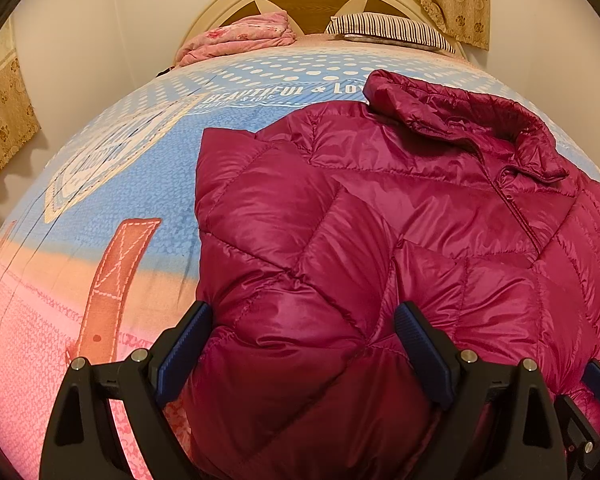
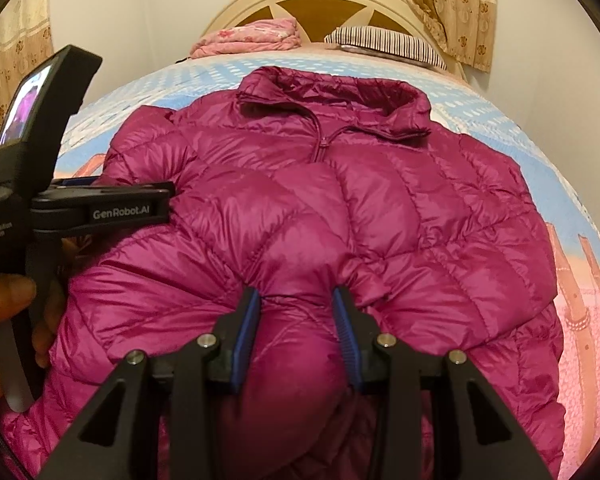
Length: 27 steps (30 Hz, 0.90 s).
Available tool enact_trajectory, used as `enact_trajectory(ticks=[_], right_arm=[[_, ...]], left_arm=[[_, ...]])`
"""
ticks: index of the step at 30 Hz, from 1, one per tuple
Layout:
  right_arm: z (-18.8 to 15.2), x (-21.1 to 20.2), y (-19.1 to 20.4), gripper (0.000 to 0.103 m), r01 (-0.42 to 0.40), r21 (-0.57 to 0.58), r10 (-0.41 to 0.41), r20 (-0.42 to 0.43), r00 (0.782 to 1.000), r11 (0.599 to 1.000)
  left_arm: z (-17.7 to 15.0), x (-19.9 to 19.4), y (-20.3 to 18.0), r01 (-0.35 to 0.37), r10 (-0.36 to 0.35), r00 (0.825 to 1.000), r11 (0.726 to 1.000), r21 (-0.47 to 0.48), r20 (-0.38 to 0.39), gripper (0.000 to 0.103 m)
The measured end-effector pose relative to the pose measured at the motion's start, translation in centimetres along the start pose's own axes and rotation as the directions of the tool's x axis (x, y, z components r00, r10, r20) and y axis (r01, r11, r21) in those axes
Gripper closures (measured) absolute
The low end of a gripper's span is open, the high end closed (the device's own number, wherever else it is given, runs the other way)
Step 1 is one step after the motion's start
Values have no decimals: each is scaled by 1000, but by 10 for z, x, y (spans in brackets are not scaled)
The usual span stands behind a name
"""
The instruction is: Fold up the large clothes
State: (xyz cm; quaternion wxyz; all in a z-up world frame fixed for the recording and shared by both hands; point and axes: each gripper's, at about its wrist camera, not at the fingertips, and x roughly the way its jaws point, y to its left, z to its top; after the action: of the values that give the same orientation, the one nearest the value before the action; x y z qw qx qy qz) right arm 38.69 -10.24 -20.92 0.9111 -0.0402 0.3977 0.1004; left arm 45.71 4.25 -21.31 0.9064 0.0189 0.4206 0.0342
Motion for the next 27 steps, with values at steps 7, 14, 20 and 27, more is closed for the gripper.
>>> enact_trajectory(ticks=[7,14,20,27], right_arm=[[0,2,6,61,29,-27,-29,-7,1000,999],[4,1,10,60,46,-58,-48,-25,999,997],[25,-38,-21,23,-38,5,38,-12,999,999],[80,-25,-76,22,26,39,-25,-36,999,999]], left_arm=[[2,3,-3,-7,7,1000,1000,8,-10,8],[8,-4,2,-2,2,999,1000,9,-39,8],[36,-53,16,61,-61,998,998,9,12,8],[100,-42,6,63,-64,998,997,39,19,8]])
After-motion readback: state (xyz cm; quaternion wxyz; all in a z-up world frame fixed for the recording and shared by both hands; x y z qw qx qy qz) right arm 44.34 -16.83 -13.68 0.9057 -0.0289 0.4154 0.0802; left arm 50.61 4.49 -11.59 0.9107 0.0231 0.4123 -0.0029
